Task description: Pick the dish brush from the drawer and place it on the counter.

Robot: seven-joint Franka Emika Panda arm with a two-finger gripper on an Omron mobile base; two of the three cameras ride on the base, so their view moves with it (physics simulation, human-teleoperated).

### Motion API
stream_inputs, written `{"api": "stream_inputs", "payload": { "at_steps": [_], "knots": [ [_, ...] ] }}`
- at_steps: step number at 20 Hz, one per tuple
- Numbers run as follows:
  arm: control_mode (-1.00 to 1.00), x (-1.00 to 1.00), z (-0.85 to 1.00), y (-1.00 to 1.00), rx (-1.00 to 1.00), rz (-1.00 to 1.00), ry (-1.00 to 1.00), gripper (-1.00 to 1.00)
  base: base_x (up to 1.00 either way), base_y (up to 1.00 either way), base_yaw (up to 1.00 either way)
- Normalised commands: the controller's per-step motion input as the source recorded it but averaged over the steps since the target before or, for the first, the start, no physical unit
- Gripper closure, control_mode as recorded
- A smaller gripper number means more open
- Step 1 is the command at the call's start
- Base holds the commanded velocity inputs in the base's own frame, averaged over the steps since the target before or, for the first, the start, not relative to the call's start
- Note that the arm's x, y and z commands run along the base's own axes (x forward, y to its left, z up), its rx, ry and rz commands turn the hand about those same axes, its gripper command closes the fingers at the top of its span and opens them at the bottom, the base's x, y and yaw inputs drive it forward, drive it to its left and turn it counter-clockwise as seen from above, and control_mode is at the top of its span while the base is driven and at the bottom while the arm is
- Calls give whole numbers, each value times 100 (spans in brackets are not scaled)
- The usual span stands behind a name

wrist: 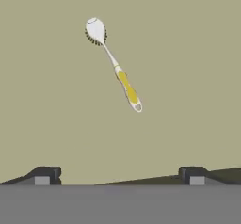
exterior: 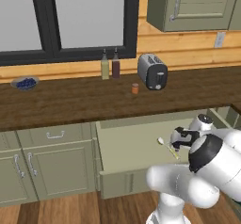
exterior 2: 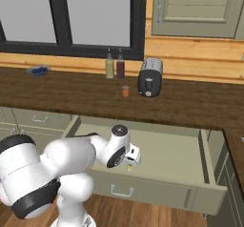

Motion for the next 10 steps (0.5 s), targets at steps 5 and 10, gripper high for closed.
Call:
{"api": "stream_inputs", "payload": {
  "at_steps": [5, 10],
  "knots": [
    [-100, 98, 7, 1, 6, 2, 2, -100, 0, 0, 0],
    [-100, 72, -2, -7, 0, 6, 8, -100, 0, 0, 0]
  ]
}}
